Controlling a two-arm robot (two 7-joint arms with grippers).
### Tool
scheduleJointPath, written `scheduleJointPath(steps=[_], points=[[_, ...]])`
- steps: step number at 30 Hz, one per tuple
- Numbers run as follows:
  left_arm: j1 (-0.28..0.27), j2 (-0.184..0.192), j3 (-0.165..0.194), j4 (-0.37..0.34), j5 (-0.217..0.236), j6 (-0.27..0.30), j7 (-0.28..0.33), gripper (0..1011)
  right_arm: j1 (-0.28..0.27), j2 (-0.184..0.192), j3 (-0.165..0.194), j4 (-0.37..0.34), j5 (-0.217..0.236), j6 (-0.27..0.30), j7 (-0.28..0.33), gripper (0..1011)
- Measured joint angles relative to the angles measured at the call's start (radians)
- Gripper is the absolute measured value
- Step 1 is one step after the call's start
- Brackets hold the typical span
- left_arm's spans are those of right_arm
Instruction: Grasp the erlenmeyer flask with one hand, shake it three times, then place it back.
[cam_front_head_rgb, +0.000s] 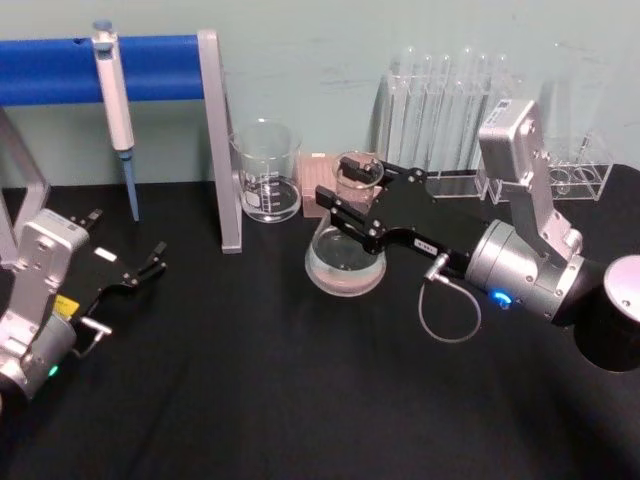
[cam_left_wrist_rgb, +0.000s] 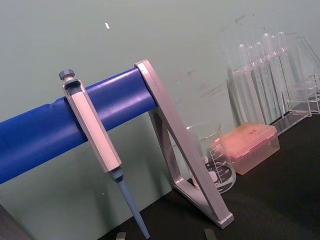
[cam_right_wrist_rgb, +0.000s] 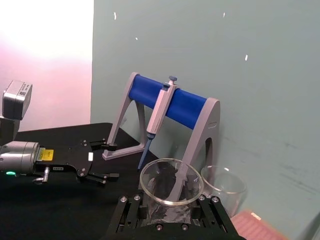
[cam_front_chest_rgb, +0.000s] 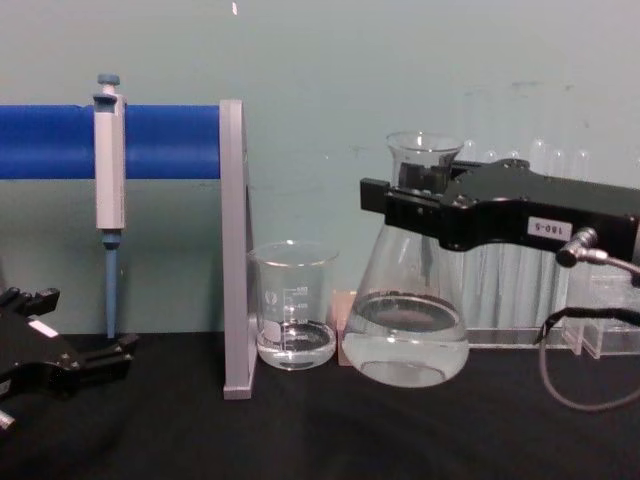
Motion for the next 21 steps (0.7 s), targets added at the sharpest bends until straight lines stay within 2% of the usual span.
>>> scheduleJointPath(steps=[21], points=[[0.000, 0.000, 0.000, 0.000, 0.000, 0.000, 0.000, 1001, -0.011, -0.006, 0.010, -0.021, -0.002, 0.017, -0.040, 456]])
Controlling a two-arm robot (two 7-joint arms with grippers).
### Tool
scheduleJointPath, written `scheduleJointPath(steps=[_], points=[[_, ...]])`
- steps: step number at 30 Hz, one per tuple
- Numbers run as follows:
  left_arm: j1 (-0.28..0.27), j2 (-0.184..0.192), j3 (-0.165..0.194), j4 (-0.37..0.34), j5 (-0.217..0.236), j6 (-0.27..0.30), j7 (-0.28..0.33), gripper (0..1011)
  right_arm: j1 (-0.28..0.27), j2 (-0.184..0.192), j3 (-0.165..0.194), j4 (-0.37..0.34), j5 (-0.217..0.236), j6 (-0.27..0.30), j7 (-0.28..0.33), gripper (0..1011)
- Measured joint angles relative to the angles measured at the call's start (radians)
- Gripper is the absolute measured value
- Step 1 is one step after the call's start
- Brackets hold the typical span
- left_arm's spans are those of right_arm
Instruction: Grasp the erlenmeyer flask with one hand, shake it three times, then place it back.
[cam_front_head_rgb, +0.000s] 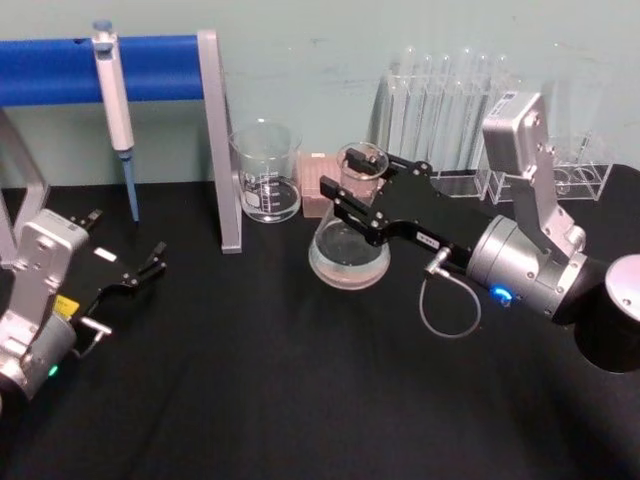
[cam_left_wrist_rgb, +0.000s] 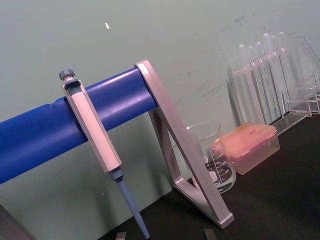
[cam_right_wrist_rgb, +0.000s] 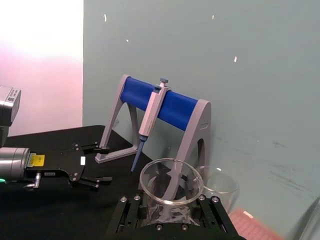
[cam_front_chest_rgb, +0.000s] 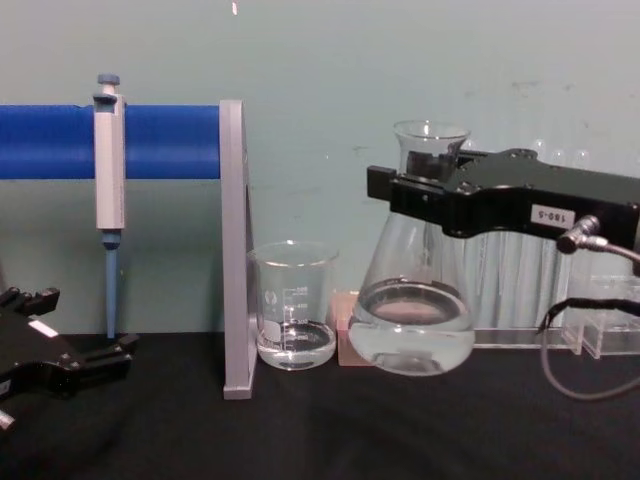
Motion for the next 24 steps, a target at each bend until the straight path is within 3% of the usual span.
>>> scheduleJointPath(steps=[13, 24], points=[[0.000, 0.000, 0.000, 0.000, 0.000, 0.000, 0.000, 1001, 0.000, -0.008, -0.020, 0.000, 0.006, 0.004, 0.024, 456], [0.000, 0.000, 0.000, 0.000, 0.000, 0.000, 0.000, 1001, 0.010, -0.004, -0.066, -0.007, 0.029, 0.003, 0.083, 456]])
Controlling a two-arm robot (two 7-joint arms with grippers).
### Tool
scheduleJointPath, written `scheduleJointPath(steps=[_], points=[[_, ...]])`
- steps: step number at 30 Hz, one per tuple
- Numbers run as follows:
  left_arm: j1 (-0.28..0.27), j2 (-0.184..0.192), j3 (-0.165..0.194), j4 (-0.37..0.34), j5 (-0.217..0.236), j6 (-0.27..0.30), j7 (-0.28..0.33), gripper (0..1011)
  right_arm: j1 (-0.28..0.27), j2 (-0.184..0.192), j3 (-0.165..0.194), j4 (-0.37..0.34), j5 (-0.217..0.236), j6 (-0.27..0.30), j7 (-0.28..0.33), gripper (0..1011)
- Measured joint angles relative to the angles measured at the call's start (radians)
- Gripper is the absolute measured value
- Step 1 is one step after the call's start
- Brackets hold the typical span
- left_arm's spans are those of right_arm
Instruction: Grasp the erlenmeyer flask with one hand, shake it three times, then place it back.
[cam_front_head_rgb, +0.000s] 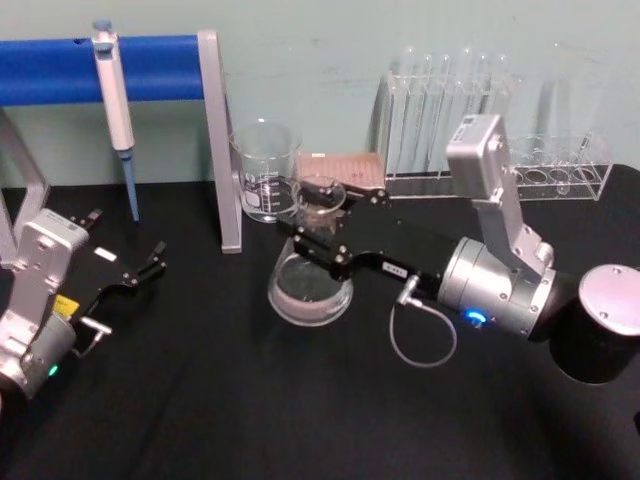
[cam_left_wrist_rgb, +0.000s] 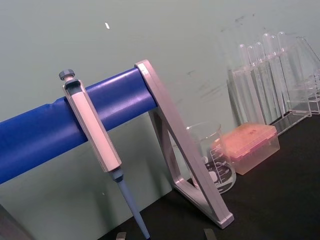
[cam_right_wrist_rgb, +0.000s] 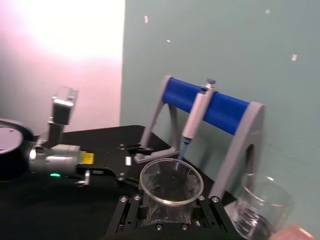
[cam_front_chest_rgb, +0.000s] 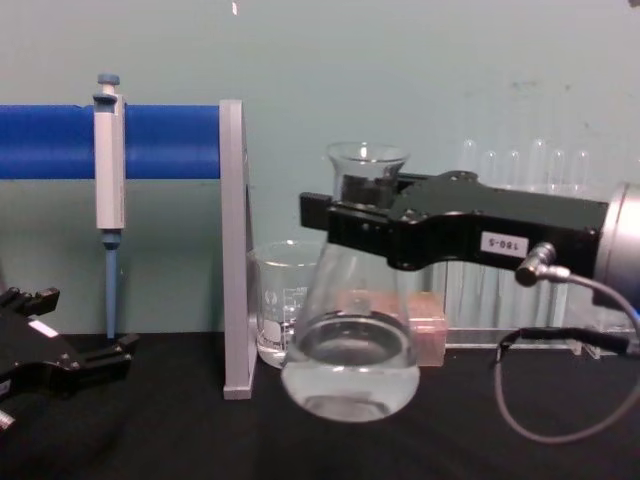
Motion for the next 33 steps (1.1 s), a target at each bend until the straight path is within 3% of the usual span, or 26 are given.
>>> scheduleJointPath(steps=[20, 33], points=[[0.000, 0.000, 0.000, 0.000, 0.000, 0.000, 0.000, 1001, 0.012, 0.023, -0.091, -0.030, 0.049, -0.005, 0.078, 456], [0.000, 0.000, 0.000, 0.000, 0.000, 0.000, 0.000, 1001, 0.022, 0.035, -0.114, -0.030, 0.061, -0.012, 0.090, 456]])
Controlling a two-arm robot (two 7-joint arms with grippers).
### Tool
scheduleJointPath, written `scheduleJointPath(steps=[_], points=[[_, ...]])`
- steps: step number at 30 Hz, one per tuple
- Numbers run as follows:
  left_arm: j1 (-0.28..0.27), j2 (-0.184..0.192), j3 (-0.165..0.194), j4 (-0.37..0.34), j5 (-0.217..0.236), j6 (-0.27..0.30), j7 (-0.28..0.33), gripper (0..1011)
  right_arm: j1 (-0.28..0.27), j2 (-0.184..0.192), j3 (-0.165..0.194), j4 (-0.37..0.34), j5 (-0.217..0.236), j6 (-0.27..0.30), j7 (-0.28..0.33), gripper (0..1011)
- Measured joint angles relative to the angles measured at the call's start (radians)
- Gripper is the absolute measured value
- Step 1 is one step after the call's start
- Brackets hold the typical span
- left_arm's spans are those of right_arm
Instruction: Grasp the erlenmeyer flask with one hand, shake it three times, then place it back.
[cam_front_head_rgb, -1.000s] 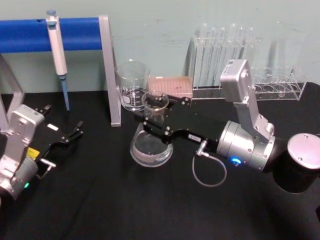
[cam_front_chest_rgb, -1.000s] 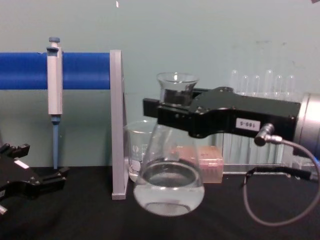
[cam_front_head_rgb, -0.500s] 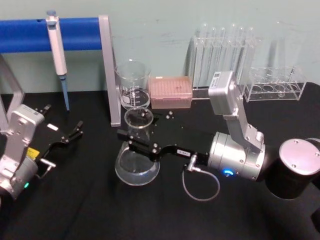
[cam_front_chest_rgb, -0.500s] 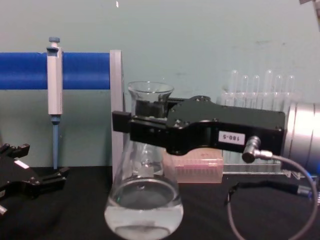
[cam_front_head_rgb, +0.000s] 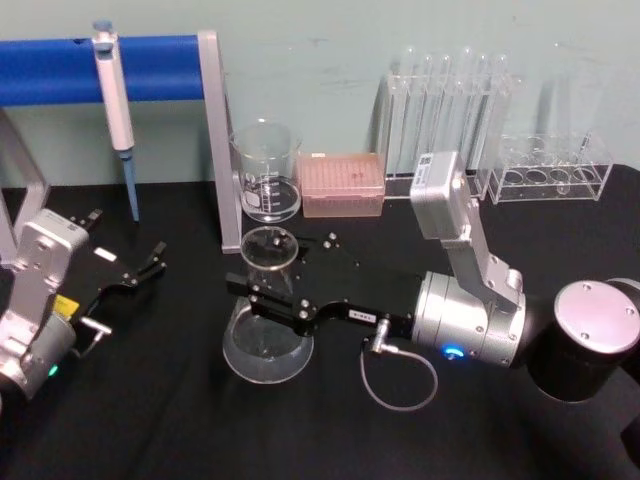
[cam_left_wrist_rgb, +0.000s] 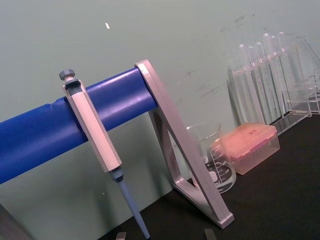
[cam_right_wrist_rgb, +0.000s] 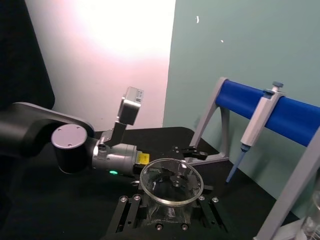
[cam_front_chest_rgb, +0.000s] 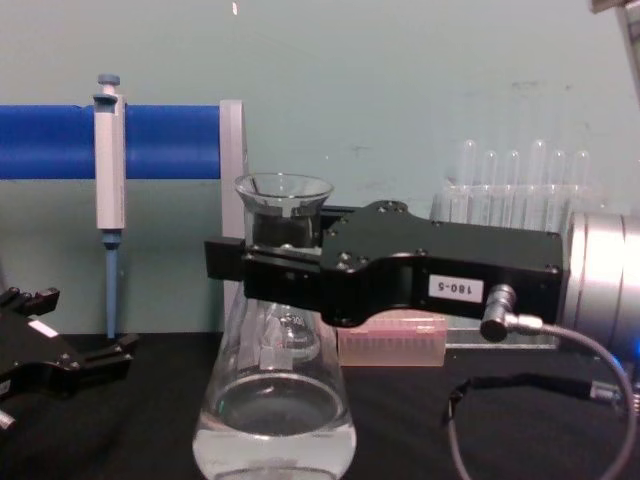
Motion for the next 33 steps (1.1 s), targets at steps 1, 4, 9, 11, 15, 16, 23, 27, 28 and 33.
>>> scheduleJointPath(steps=[1, 4, 9, 11, 15, 16, 23, 27, 28, 33], points=[[0.000, 0.000, 0.000, 0.000, 0.000, 0.000, 0.000, 1001, 0.002, 0.000, 0.000, 0.004, 0.000, -0.002, -0.003, 456], [0.000, 0.000, 0.000, 0.000, 0.000, 0.000, 0.000, 1001, 0.006, -0.002, 0.002, 0.014, 0.000, -0.004, -0.013, 456], [0.000, 0.000, 0.000, 0.000, 0.000, 0.000, 0.000, 1001, 0.009, -0.006, 0.014, 0.027, -0.003, -0.009, -0.036, 456], [0.000, 0.000, 0.000, 0.000, 0.000, 0.000, 0.000, 1001, 0.009, -0.007, 0.023, 0.034, -0.007, -0.011, -0.050, 453], [0.000, 0.000, 0.000, 0.000, 0.000, 0.000, 0.000, 1001, 0.009, -0.010, 0.042, 0.045, -0.018, -0.015, -0.078, 456], [0.000, 0.000, 0.000, 0.000, 0.000, 0.000, 0.000, 1001, 0.009, -0.011, 0.047, 0.048, -0.021, -0.016, -0.084, 456], [0.000, 0.000, 0.000, 0.000, 0.000, 0.000, 0.000, 1001, 0.004, -0.020, 0.090, 0.070, -0.039, -0.018, -0.134, 456], [0.000, 0.000, 0.000, 0.000, 0.000, 0.000, 0.000, 1001, -0.001, -0.026, 0.114, 0.079, -0.047, -0.018, -0.159, 456], [0.000, 0.000, 0.000, 0.000, 0.000, 0.000, 0.000, 1001, -0.003, -0.027, 0.124, 0.082, -0.051, -0.018, -0.167, 456], [0.000, 0.000, 0.000, 0.000, 0.000, 0.000, 0.000, 1001, -0.011, -0.030, 0.152, 0.087, -0.063, -0.019, -0.191, 456]])
